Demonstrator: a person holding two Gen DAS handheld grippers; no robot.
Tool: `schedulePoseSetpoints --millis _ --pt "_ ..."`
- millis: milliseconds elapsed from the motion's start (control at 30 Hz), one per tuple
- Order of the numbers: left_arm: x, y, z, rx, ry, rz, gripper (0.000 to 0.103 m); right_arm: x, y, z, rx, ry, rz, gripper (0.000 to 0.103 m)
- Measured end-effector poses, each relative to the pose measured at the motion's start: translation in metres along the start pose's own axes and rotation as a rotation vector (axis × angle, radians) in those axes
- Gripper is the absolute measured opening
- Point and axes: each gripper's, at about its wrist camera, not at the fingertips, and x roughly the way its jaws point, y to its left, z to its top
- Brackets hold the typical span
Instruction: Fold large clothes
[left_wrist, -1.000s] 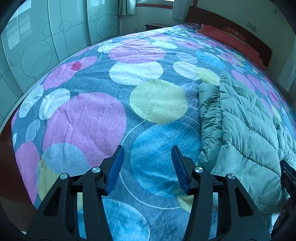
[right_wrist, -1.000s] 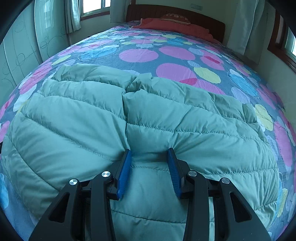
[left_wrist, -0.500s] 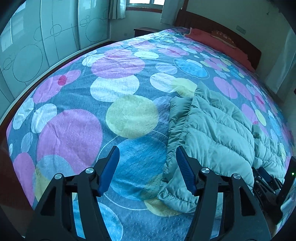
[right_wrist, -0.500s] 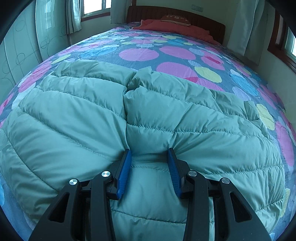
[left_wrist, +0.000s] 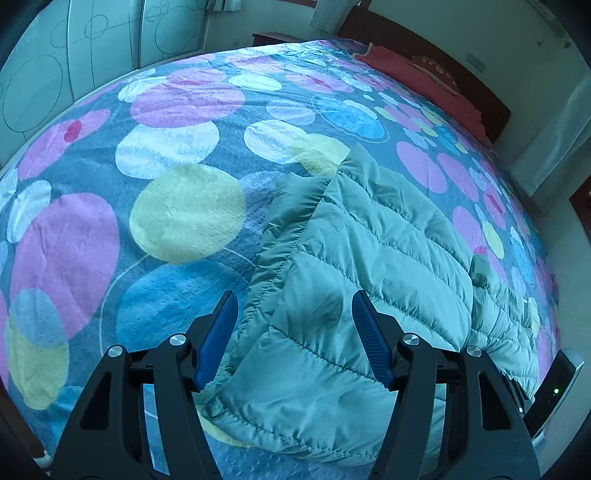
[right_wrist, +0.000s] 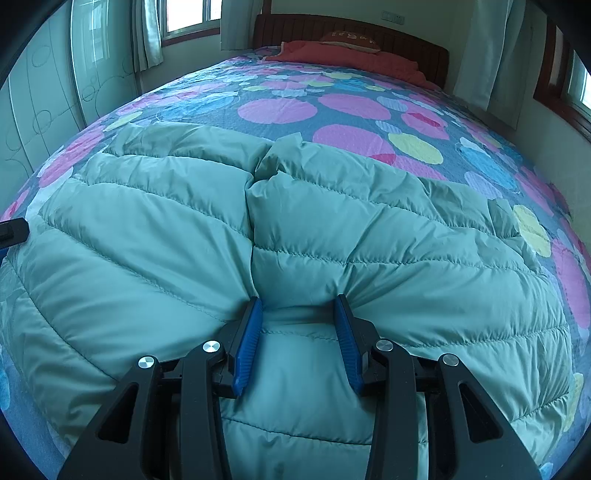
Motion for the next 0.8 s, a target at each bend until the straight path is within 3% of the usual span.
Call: schedulePoseSetpoints --millis 133,233,467,733,800 --pt "0.018 0.001 0.004 -0.038 0.014 -0.016 0.065 0.0 -0.001 -0.001 -0.001 0.0 -0.001 0.041" --pt "0.033 0.003 0.006 -0.082 0.057 -0.06 0.075 0.0 -0.001 -0.001 0.0 -0.004 0.004 0.041" --pt "0.052 0.007 0.001 -0.113 0.081 -0.105 0.08 0.0 -0.001 -0.001 -0.001 -0.005 0.003 0.041" --pt "0.046 0.023 -0.001 -0.155 0.087 -0.128 0.082 0.0 -0.001 -0.002 0.0 -0.006 0.005 0.041" --pt "0.048 0.031 -0.003 -0.17 0.083 -0.163 0.083 0.0 -0.001 -0.002 -0.001 -0.007 0.004 0.041"
